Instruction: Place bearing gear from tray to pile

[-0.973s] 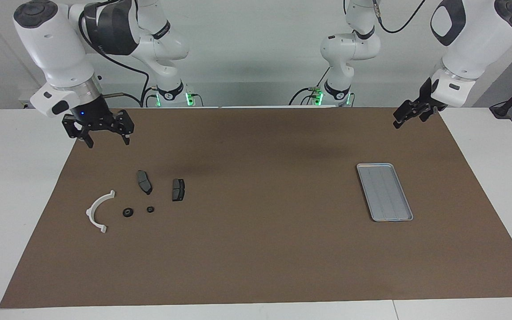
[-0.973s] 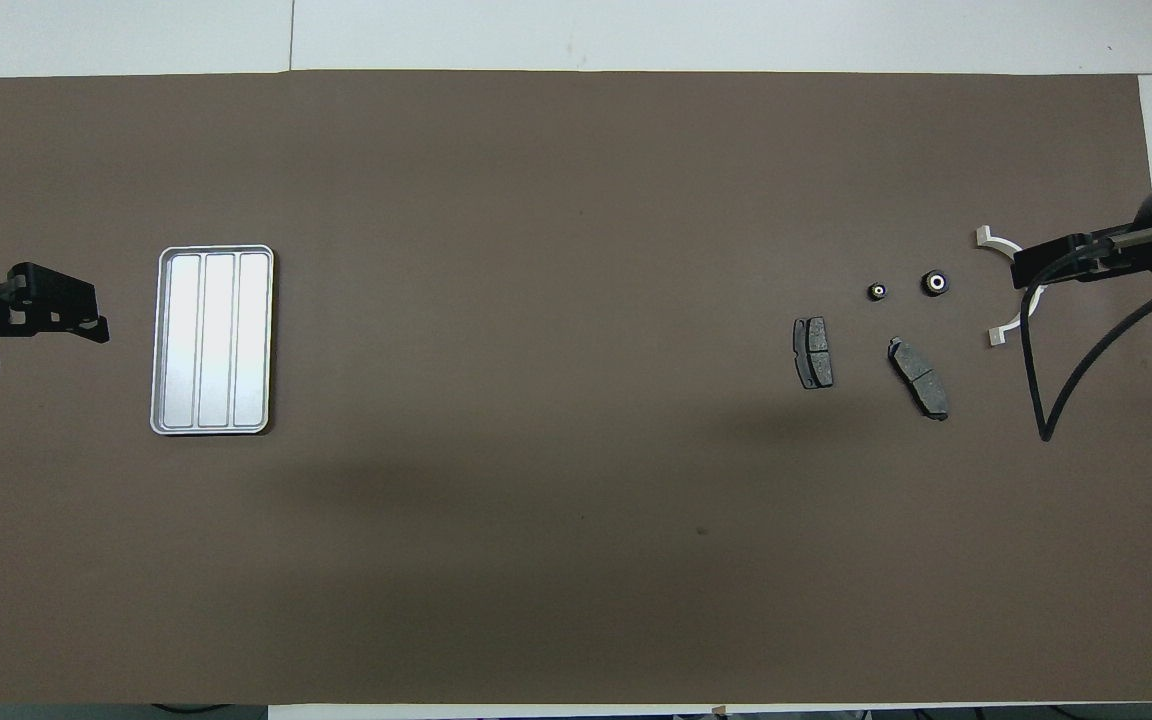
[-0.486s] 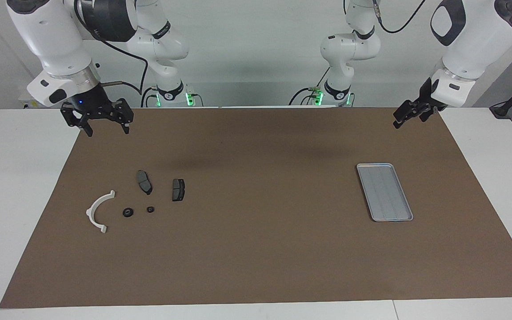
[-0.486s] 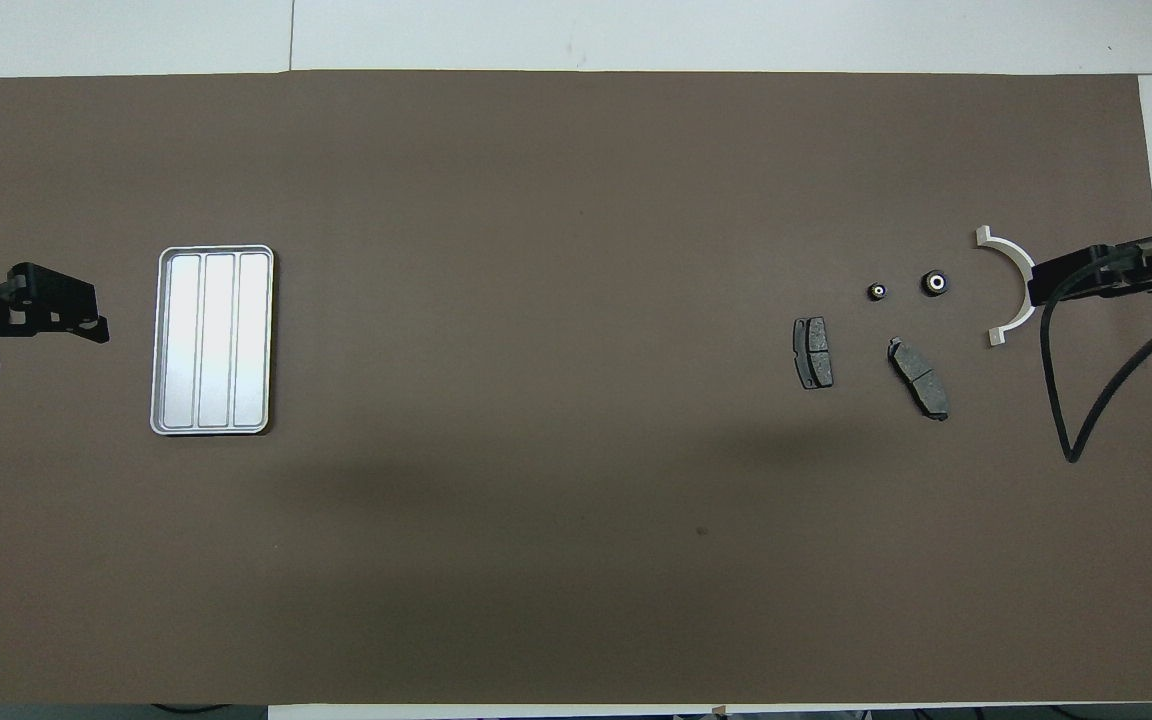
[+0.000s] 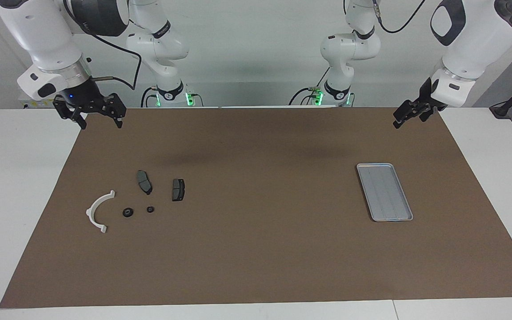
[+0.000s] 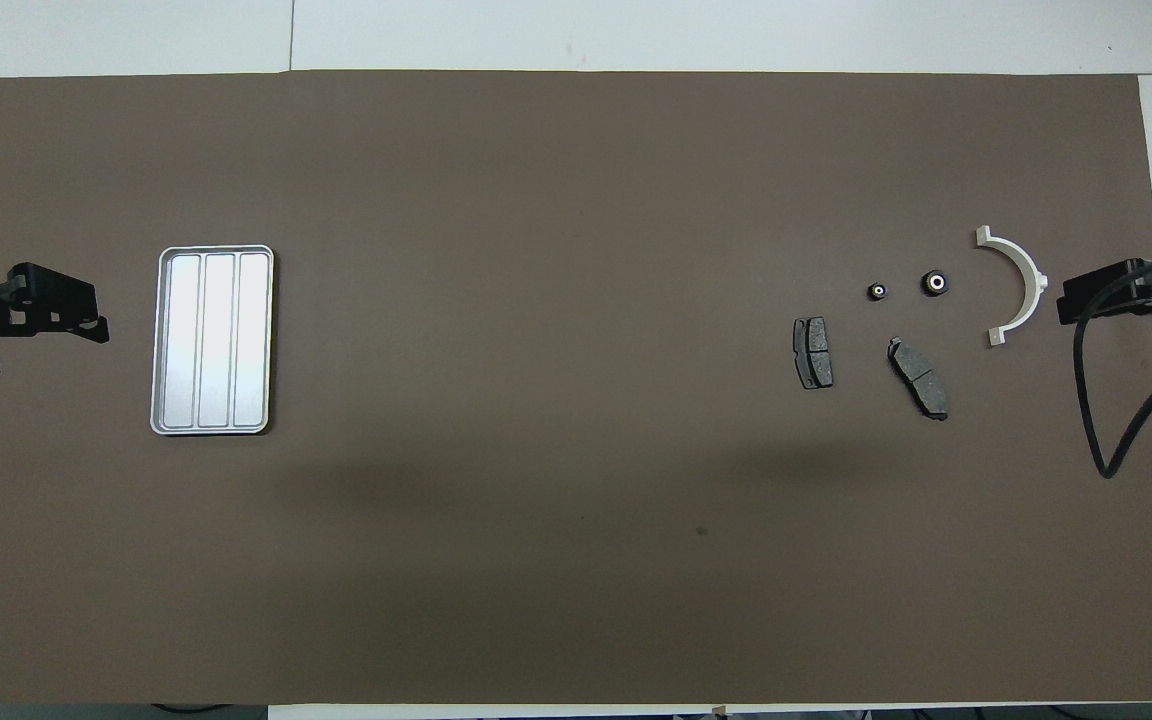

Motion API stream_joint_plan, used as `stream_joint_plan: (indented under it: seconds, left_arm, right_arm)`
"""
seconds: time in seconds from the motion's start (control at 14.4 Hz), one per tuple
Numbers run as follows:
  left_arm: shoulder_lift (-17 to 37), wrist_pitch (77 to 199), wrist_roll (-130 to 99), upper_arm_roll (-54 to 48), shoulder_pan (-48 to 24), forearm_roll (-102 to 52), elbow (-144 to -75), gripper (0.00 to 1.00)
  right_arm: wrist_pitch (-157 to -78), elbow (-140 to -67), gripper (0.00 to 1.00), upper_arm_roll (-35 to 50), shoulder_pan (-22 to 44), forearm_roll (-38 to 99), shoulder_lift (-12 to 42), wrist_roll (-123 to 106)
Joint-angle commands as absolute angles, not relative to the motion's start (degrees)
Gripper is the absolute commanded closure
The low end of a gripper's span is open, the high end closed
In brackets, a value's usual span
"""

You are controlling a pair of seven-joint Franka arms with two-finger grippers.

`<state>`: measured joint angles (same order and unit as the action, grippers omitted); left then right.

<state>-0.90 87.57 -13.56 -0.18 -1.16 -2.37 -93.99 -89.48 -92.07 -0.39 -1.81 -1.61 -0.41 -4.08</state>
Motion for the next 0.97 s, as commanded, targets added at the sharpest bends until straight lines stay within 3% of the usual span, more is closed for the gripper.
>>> stream_joint_plan:
  seconds: [0.0, 0.9]
  left_arm:
    - [-2.37, 88.07, -13.27, -0.09, -1.41, -1.49, -95.54, 0.0]
    - [-2.37, 88.07, -13.27, -0.09, -1.41, -1.49, -95.54, 0.0]
  right_arm:
    - [-88.42, -92.9, 0.0, -0.88, -1.23, -1.32, -1.32, -3.08]
    - [-86.66, -92.9, 0.0, -0.97, -1.32, -1.23, -1.67, -1.23]
